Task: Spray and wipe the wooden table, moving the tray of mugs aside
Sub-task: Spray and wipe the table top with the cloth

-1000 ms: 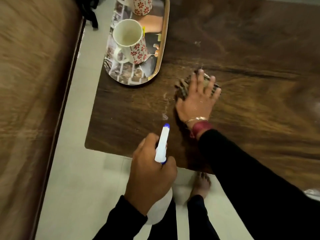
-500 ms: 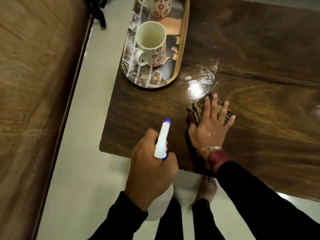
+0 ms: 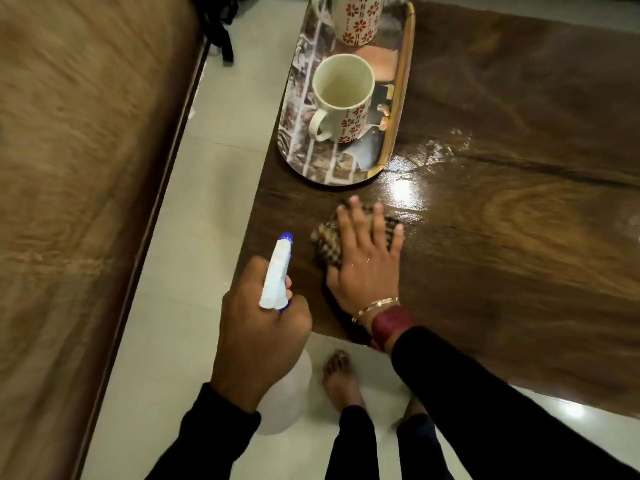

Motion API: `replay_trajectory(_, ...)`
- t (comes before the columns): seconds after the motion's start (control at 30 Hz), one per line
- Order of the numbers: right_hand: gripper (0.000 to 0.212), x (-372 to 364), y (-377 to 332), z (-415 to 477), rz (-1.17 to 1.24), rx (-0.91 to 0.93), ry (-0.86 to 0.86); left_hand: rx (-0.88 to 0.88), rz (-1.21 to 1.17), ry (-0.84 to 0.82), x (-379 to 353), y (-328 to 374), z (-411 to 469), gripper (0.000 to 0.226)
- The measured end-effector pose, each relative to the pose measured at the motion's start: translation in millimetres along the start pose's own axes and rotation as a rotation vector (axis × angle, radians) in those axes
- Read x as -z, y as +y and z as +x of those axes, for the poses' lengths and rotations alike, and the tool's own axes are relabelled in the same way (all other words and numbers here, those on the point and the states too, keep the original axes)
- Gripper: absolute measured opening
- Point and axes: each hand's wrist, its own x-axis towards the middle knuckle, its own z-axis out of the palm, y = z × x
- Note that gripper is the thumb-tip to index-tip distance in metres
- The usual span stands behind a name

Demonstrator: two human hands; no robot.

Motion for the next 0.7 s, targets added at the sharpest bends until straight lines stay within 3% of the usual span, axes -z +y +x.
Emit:
replay_trajectory(0.07, 0.101, 3.2, -18.5, 15.5, 0.017, -0.115, -0.005, 0.004, -0.002, -0.011, 7.7, -8.2, 0.4, 0.015)
replay_trajectory(0.17, 0.098, 3.2, -63.3, 31.5, 0.076, -0.116, -0.034, -0.005, -0.038, -0.029, 16.5, -12.9, 0.9, 0.015)
replay_trajectory(0.27, 0.086, -2.7, -101.3, 36.9, 0.122, -0.024, -0.073, -0.02, -0.093, -0.009, 22.5, -13.6, 0.7, 0.021)
replay_trajectory(0.4, 0.093, -2.8, -99.2, 40.0, 0.152, 0.177, -0.146, -0.048, -0.064, -0.014, 25.4, -11.2, 3.9, 0.025)
replay_trajectory(0.57, 0.084, -6.3, -109.8, 34.4, 0.142, 0.112, -0.124, -0.118, -0.008, 0.04, 25.4, -9.7, -2.3, 0.032)
replay_trajectory(0.7, 0.064, -25.3, -98.3, -15.3, -0.04, 0.381, -0.142, -0.091, -0.023, -0.048, 24.1, -14.2, -13.9, 0.031)
